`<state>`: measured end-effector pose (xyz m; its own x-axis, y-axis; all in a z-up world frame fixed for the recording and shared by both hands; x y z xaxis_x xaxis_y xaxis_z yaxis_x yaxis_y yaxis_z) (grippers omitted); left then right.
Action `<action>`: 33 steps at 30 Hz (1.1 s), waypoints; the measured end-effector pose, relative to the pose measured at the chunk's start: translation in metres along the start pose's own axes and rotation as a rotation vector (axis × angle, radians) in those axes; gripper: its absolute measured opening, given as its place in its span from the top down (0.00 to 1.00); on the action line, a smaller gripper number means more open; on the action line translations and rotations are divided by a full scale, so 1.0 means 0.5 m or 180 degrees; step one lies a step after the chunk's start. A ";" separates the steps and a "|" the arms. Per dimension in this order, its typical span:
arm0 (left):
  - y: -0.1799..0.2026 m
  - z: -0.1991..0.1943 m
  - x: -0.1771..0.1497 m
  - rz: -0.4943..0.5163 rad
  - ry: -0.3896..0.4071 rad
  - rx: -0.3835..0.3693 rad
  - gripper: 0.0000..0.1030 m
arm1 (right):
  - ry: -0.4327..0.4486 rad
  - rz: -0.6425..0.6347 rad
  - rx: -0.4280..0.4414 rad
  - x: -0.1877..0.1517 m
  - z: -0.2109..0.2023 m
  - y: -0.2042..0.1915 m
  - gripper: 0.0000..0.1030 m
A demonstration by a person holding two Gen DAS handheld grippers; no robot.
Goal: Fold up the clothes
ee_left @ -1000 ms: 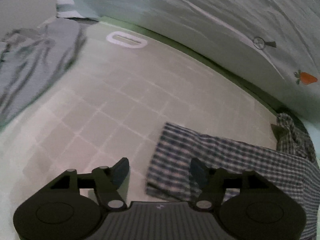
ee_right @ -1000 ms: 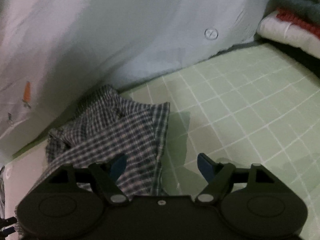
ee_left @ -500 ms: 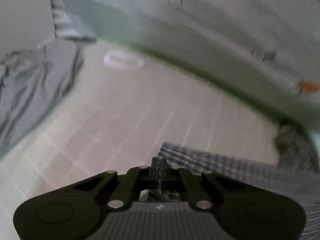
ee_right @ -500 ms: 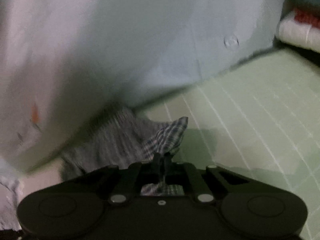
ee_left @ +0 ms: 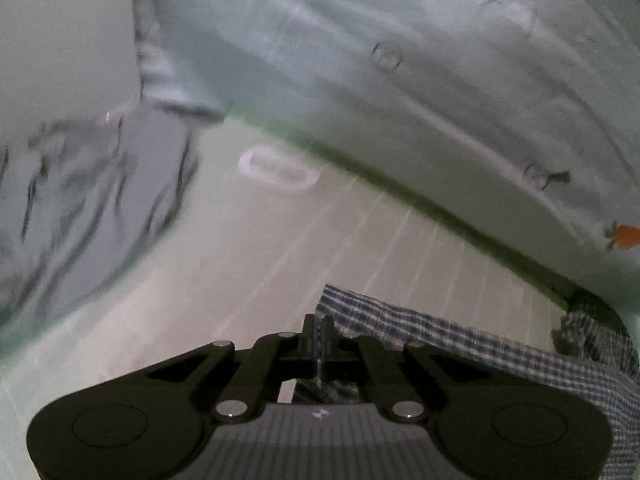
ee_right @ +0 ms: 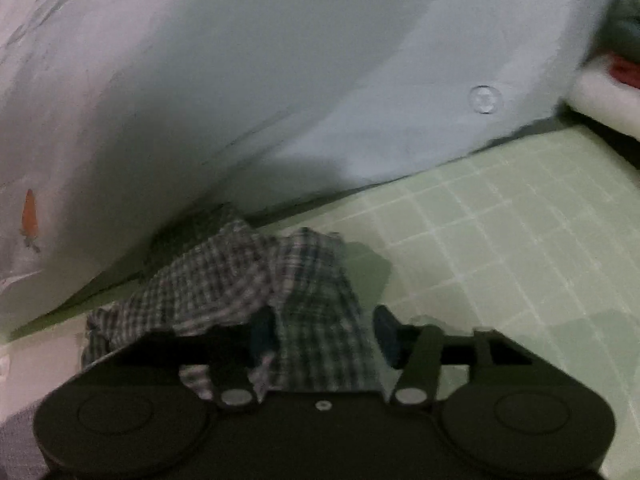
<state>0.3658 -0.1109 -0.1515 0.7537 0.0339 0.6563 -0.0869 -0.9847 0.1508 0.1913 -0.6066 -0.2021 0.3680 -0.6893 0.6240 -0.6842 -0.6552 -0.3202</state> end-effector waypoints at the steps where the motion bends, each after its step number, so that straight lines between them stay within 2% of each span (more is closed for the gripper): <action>1: 0.000 -0.003 -0.005 -0.0004 0.0002 -0.0015 0.99 | 0.0045 -0.0019 -0.0040 -0.007 -0.017 0.006 0.18; 3: -0.001 -0.010 -0.014 -0.0011 0.0006 -0.0046 0.99 | 0.0106 -0.0141 -0.0182 -0.027 -0.056 0.018 0.14; 8: 0.005 -0.033 -0.029 0.0007 0.0043 -0.0158 0.99 | 0.0075 -0.0463 -0.0495 -0.104 -0.158 0.066 0.14; 11: 0.065 -0.080 -0.037 0.0245 0.0137 -0.0462 0.99 | 0.0050 -0.0463 -0.0598 -0.153 -0.221 0.100 0.14; 15: 0.160 -0.147 -0.058 0.0628 0.0238 -0.0901 0.99 | 0.0030 -0.0165 -0.0627 -0.226 -0.288 0.152 0.14; 19: 0.272 -0.220 -0.152 0.1023 0.0041 -0.1540 1.00 | 0.0037 0.0096 -0.0606 -0.284 -0.345 0.199 0.14; 22: 0.337 -0.264 -0.258 0.1410 -0.0338 -0.1942 0.98 | 0.0045 0.0163 -0.0590 -0.318 -0.384 0.224 0.14; 23: 0.350 -0.277 -0.297 0.1578 -0.0448 -0.1996 0.95 | 0.0039 0.0192 -0.0580 -0.329 -0.396 0.232 0.14; 25: 0.364 -0.298 -0.361 0.1833 -0.0641 -0.2024 0.94 | 0.0018 0.0249 -0.0549 -0.348 -0.417 0.246 0.14; 27: 0.365 -0.314 -0.414 0.2010 -0.0806 -0.1980 0.87 | -0.0001 0.0238 -0.0529 -0.361 -0.432 0.254 0.14; 28: 0.356 -0.316 -0.425 0.1973 -0.0863 -0.1928 0.82 | -0.0009 0.0207 -0.0528 -0.366 -0.437 0.256 0.14; 30: 0.339 -0.321 -0.448 0.1898 -0.0971 -0.1823 0.80 | -0.0028 0.0146 -0.0520 -0.376 -0.447 0.257 0.14; 33: 0.304 -0.333 -0.451 0.1721 -0.0950 -0.1565 0.65 | -0.0080 0.0078 -0.0481 -0.390 -0.456 0.255 0.14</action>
<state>0.0743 -0.2396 -0.1533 0.6616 -0.5439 0.5162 -0.7169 -0.6608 0.2225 -0.1111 -0.4853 -0.2020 0.3645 -0.7133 0.5986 -0.7795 -0.5854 -0.2228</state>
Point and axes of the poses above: each gripper's, at about its wrist camera, not at the fingertips, and z roughly the way its jaws point, y to its right, x to its top, the point moved 1 cm from there along z, roughly the way its jaws point, and after that the axes turned 4 degrees about z, right-handed, at the moved point
